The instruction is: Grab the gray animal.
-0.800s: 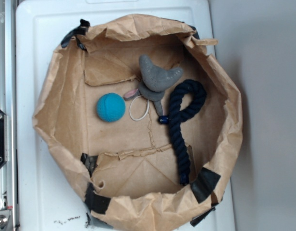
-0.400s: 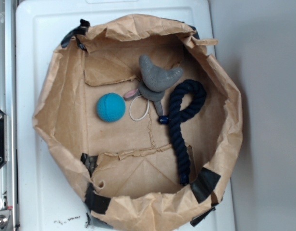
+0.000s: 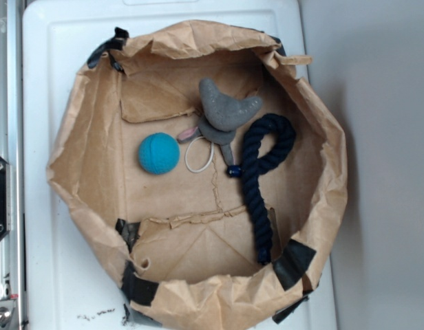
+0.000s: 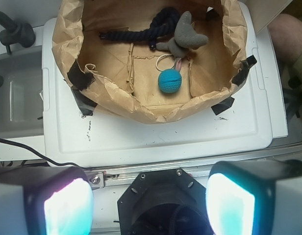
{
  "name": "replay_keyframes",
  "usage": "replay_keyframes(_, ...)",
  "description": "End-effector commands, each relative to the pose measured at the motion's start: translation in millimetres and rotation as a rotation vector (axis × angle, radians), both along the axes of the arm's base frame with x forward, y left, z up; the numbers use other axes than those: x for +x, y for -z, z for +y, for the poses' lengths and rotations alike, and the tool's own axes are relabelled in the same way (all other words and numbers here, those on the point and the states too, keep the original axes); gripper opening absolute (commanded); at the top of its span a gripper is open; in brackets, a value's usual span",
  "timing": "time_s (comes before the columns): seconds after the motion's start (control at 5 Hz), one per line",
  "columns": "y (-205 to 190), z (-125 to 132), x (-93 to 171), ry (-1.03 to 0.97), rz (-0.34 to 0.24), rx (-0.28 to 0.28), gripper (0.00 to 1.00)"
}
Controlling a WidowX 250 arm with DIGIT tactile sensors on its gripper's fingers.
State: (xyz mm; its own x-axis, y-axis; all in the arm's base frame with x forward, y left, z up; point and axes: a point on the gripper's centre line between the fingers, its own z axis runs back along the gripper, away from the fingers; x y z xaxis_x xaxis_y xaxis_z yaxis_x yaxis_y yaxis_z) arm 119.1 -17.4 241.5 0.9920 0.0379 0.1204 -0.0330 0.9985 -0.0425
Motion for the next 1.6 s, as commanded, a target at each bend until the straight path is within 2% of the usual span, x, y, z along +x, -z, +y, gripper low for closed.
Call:
replay_keyframes(0.0,22.9,-3.4,68.5,0.022,-0.11,-0.023,1.0)
replay_keyframes(0.2,39.1,1.0,105.7,-0.005,-0.094,-0.017,1.0)
replay_keyframes(0.4,63.9,18.9,143.9,-0.06,-0.086,-0.026,1.0)
replay_keyframes(0.6,94.6,36.8,158.8,-0.173,-0.046,-0.004,1.0)
replay_keyframes(1.4,94.6,36.8,158.8,-0.173,-0.046,-0.004,1.0)
